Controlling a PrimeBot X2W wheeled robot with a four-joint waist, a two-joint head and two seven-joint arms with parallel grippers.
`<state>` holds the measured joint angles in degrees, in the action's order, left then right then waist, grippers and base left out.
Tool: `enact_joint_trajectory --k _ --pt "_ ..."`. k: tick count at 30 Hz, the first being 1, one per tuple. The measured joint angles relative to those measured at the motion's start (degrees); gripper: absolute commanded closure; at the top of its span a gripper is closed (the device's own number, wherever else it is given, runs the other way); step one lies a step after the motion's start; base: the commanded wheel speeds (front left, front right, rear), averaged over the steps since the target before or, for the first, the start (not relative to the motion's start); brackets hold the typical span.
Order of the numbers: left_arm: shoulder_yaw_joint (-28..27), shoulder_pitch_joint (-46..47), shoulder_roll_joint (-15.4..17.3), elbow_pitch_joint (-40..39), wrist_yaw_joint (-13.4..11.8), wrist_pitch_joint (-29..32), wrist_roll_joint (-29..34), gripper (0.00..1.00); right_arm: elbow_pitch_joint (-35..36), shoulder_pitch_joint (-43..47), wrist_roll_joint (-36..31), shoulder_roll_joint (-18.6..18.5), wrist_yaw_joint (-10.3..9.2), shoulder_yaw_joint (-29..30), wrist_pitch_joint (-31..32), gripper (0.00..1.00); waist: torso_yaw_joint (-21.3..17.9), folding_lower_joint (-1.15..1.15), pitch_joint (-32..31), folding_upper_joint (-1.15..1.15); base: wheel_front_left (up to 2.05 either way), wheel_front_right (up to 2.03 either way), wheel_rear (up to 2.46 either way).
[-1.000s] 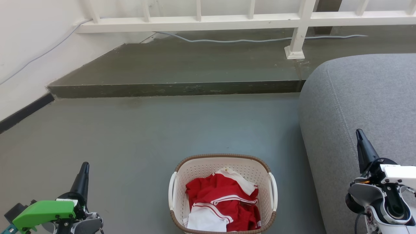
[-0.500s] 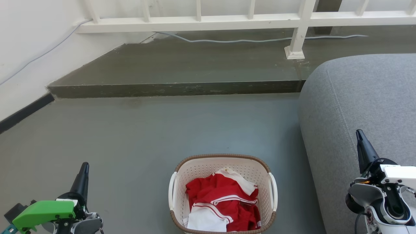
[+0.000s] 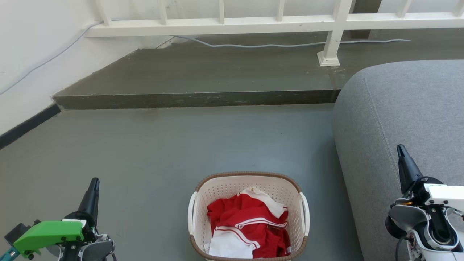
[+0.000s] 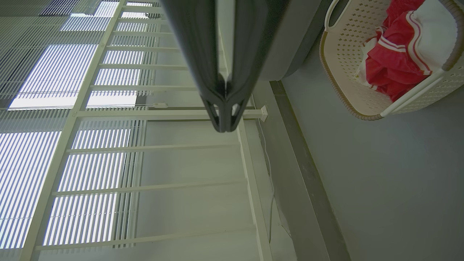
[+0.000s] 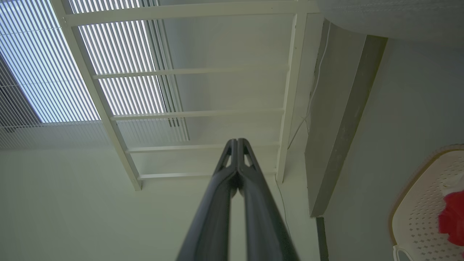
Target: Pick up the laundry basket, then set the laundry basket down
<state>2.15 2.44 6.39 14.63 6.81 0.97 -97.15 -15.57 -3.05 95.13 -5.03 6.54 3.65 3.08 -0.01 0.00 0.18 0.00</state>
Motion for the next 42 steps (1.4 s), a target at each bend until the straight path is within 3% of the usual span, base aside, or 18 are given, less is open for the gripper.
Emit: enact_joint_trajectory --k 42 --pt "-0.2 0.0 0.0 1.1 0.1 0.1 0.0 1.00 -0.5 0.0 0.0 0.1 0.18 0.2 0.1 1.00 0.0 0.00 0.0 0.00 0.00 0.00 0.00"
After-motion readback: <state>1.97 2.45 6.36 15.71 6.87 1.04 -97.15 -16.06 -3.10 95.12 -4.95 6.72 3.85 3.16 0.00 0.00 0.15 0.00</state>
